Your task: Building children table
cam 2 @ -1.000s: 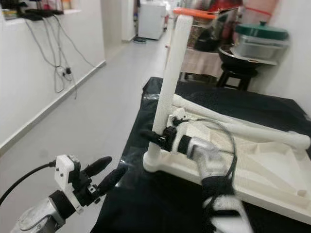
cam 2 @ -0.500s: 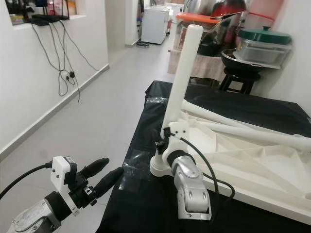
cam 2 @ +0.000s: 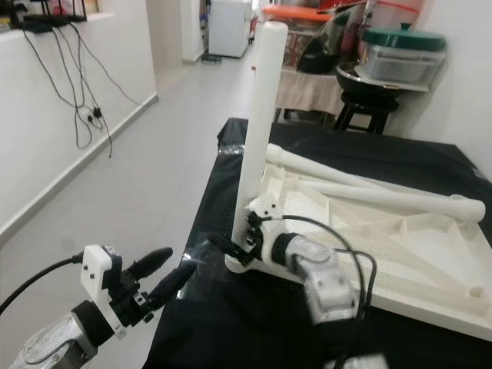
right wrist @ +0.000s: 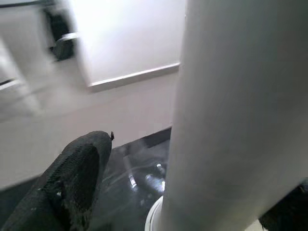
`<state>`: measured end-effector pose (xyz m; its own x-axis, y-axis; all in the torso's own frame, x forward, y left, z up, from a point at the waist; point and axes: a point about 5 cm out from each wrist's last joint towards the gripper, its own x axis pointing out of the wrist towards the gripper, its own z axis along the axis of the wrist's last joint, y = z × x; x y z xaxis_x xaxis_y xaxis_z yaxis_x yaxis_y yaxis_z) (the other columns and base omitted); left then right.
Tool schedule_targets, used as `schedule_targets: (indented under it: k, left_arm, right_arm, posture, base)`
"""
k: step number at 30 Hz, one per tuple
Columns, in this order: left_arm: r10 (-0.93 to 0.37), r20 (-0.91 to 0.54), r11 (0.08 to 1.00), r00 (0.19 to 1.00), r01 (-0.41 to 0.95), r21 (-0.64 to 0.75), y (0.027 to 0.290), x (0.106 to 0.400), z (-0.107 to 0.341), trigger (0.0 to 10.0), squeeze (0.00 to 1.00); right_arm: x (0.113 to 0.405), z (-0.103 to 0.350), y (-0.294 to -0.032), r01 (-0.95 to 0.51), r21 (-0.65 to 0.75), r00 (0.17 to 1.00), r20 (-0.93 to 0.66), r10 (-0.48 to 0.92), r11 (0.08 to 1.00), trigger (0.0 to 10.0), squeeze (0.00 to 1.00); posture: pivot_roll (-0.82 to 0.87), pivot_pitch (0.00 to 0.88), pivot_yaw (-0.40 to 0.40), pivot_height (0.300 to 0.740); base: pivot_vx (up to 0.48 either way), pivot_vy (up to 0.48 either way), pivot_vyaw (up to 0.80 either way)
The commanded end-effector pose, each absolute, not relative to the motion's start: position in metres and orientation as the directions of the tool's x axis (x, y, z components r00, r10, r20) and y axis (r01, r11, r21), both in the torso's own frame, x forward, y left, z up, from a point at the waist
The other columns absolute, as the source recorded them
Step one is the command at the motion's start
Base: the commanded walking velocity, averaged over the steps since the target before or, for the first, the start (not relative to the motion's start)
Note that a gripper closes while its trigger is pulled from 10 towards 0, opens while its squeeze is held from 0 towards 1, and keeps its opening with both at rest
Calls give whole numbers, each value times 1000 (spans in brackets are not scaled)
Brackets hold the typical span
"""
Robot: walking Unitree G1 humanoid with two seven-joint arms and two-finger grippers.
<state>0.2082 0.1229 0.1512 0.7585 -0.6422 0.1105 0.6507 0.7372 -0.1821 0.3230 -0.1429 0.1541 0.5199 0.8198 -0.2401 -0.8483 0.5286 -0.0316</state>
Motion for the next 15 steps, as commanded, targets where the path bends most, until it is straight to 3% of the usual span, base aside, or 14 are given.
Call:
schedule_targets:
  k: [1,3,5,10,11,12,15]
  left_arm:
    - [-639,107,741,762,647,-180,122,209,150,10000,0]
    - [-638,107,742,762,646,-180,122,210,150,10000,0]
    - [-638,108,742,762,646,-180,121,210,150,10000,0]
    - [-638,109,742,762,646,-180,121,210,150,10000,0]
    - [-637,110,742,763,646,-180,121,209,150,10000,0]
    - [-637,111,742,763,645,-180,121,209,151,10000,0]
    - [-636,114,742,763,645,-180,121,210,151,10000,0]
  right_arm:
    - [322,150,-135,-883,-20,460,-242,855,469,10000,0]
    - [325,149,-137,-887,-24,452,-260,853,462,10000,0]
    - [333,149,-140,-893,162,378,-235,895,420,10000,0]
    - [334,150,-138,-893,286,297,-204,933,347,10000,0]
    - [332,148,-136,-896,314,258,-204,944,312,6157,0]
    - [332,147,-137,-901,322,234,-202,951,290,431,0]
    - [335,146,-140,-901,319,242,-196,950,295,0,0]
  posture:
    - [120,0,-96,740]
    - [120,0,-96,740]
    - [129,0,-99,740]
    - [127,0,-100,740]
    - [122,0,-100,740]
    - [115,0,-99,740]
    - [110,0,-96,740]
  base:
    - [0,0,0]
    - [0,0,0]
    - [0,0,0]
    - [0,0,0]
    - [0,0,0]
    - [0,0,0]
    - [0,0,0]
